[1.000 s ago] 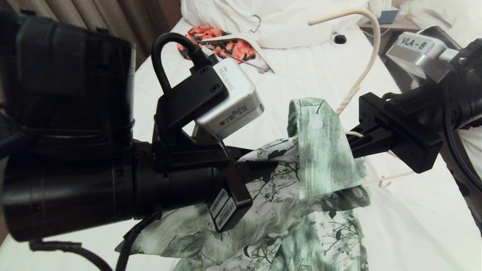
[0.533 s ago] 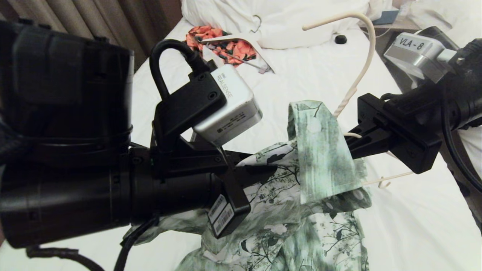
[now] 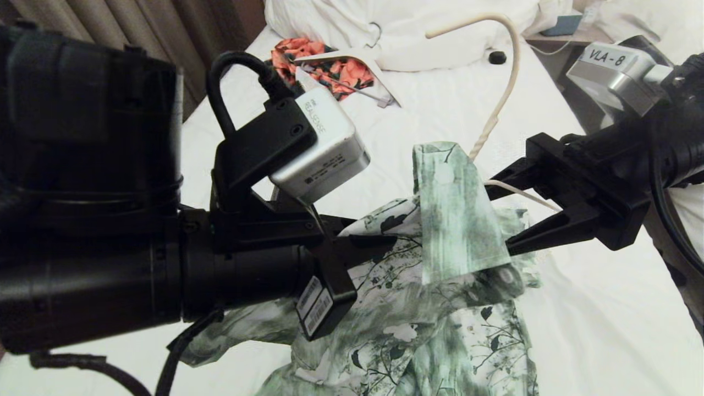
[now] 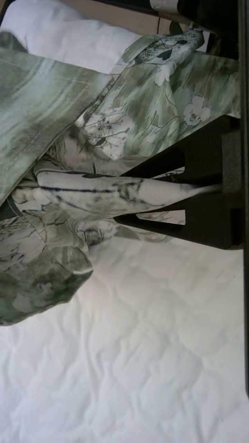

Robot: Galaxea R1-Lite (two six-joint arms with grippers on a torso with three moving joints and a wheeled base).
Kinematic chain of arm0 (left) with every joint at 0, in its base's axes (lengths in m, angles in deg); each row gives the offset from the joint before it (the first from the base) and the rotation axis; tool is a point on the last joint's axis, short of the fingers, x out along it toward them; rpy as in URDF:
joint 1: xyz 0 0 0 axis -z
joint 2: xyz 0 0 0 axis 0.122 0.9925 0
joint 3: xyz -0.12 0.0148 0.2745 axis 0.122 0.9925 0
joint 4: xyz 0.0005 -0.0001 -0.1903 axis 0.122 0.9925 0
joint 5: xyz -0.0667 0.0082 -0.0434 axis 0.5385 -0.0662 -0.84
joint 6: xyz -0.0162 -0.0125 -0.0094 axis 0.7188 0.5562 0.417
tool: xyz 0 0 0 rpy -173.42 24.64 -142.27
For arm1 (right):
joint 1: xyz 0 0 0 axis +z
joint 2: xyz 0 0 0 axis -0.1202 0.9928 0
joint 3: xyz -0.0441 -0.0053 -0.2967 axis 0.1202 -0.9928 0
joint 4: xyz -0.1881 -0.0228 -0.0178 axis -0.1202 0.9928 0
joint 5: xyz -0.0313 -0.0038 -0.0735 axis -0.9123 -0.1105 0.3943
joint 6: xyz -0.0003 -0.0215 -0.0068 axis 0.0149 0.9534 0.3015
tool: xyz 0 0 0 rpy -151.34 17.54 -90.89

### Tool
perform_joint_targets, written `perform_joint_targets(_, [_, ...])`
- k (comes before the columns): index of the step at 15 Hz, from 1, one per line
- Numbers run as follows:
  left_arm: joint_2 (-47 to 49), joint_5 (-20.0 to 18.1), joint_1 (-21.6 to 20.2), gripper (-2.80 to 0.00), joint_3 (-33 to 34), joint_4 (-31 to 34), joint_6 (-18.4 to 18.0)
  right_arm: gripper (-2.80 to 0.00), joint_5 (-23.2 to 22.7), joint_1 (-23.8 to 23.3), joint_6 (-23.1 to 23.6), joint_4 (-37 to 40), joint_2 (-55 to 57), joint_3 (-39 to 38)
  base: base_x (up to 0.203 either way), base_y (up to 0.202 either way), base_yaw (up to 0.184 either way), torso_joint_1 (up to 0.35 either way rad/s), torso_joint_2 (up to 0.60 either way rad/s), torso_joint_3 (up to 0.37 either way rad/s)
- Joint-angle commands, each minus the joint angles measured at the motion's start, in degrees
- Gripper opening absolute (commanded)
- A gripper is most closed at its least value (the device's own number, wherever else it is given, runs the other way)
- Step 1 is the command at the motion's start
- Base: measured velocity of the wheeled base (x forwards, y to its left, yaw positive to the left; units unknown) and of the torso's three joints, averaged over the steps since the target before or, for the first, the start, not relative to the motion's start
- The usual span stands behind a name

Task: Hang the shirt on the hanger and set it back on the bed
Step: Hook the other side of the shirt onto the hanger

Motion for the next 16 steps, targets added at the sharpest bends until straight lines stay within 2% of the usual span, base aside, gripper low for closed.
perform_joint_targets(1, [-0.66, -0.10, -0.45, -2.80, -0.04, -0.06, -0.17, 0.00, -0.29, -0.25, 0.21, 0.30, 0.04, 0.06, 0.000, 0.000, 0.000, 0.000, 0.00, 0.000])
perform_joint_targets(4, [-1.24, -0.01, -1.23, -2.80, 0.13, -0.06, -0.17, 0.00, -0.13, -4.27, -0.25, 1.20, -2.03, -0.48, 0.000, 0.000, 0.000, 0.000, 0.00, 0.000])
perform_joint_targets(9, [-2.00, -0.01, -1.23, -2.80, -0.12, -0.06, -0.08, 0.00, 0.90, -10.54, -0.66, 8.96, -5.84, 2.41, 0.000, 0.000, 0.000, 0.000, 0.00, 0.000])
perform_joint_targets(13, [-3.36, -0.01, -1.31, -2.80, -0.65, -0.35, 1.13, 0.00, 2.96, -14.50, -6.87, 11.41, -7.41, 2.97, 0.000, 0.000, 0.000, 0.000, 0.00, 0.000])
perform_joint_targets(14, [-3.64, 0.05, -1.31, -2.80, -1.14, -0.88, 1.95, -2.80, 3.62, -15.07, -8.74, 11.42, -7.61, 2.97, 0.000, 0.000, 0.000, 0.000, 0.00, 0.000])
perform_joint_targets(16, [-3.85, 0.25, -1.31, -2.80, -1.26, -1.92, 3.08, -2.80, 5.69, -15.22, -13.63, 11.37, -7.93, 3.13, 0.000, 0.000, 0.000, 0.000, 0.00, 0.000])
